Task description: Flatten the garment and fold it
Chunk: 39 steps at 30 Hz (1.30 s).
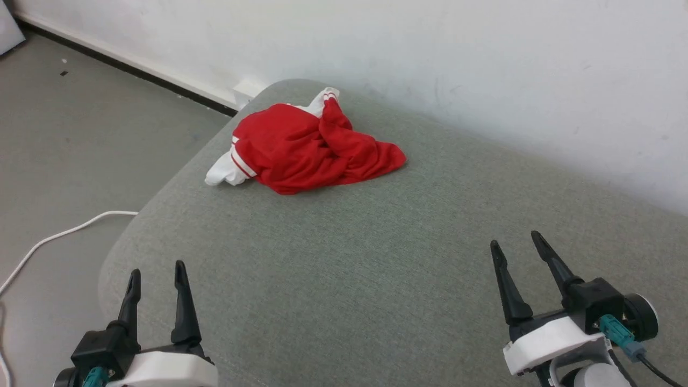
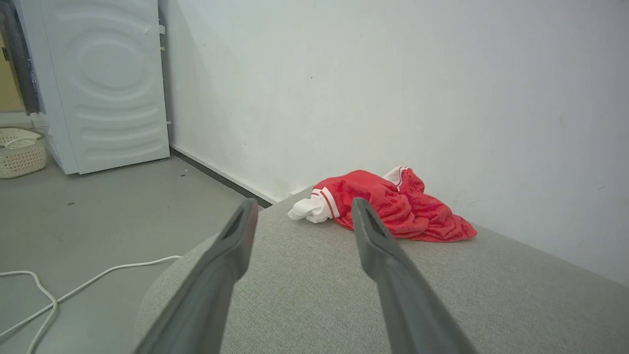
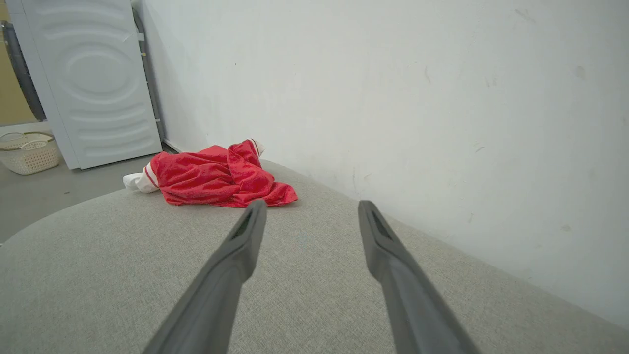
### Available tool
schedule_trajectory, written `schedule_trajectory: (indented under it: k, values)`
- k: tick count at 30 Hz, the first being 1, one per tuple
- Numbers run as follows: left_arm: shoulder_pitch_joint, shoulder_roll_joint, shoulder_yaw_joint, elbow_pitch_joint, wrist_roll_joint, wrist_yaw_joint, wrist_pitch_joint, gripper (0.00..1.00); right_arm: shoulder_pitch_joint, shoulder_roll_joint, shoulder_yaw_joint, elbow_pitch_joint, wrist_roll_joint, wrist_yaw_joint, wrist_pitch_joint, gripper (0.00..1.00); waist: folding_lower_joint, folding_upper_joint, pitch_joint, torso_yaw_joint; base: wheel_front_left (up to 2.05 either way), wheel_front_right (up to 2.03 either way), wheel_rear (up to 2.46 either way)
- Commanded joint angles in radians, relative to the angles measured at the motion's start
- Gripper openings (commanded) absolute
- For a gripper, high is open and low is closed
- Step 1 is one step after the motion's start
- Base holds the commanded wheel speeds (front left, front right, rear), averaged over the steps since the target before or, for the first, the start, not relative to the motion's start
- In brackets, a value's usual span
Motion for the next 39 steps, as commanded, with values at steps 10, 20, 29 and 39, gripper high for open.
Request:
schedule_trajectory:
  k: [10, 20, 29, 39]
  values:
    - [0.016, -0.002, 0.012, 0.000, -0.024, 0.005, -0.029, 1.00, -0.017, 0.003, -0.002, 0.011, 0.004, -0.001, -0.028, 1.00, 0.0000, 0.0000, -0.001, 0.047, 0.00, 0.00, 0.00]
    - [0.017, -0.002, 0.013, 0.000, -0.028, 0.007, -0.032, 1.00, -0.023, 0.003, 0.001, 0.009, 0.001, -0.001, -0.031, 1.00, 0.0000, 0.0000, -0.001, 0.041, 0.00, 0.00, 0.00]
    - [-0.058, -0.002, -0.023, -0.031, -0.103, -0.023, -0.032, 1.00, -0.016, 0.003, -0.039, -0.009, 0.002, -0.001, -0.031, 1.00, 0.0000, 0.0000, 0.014, 0.035, 0.00, 0.00, 0.00]
    - [-0.475, 0.057, -0.100, 0.009, -0.102, -0.101, 0.134, 1.00, -0.025, 0.003, -0.109, -0.082, -0.045, -0.001, -0.031, 1.00, 0.0000, 0.0000, 0.103, -0.009, 0.00, 0.00, 0.00]
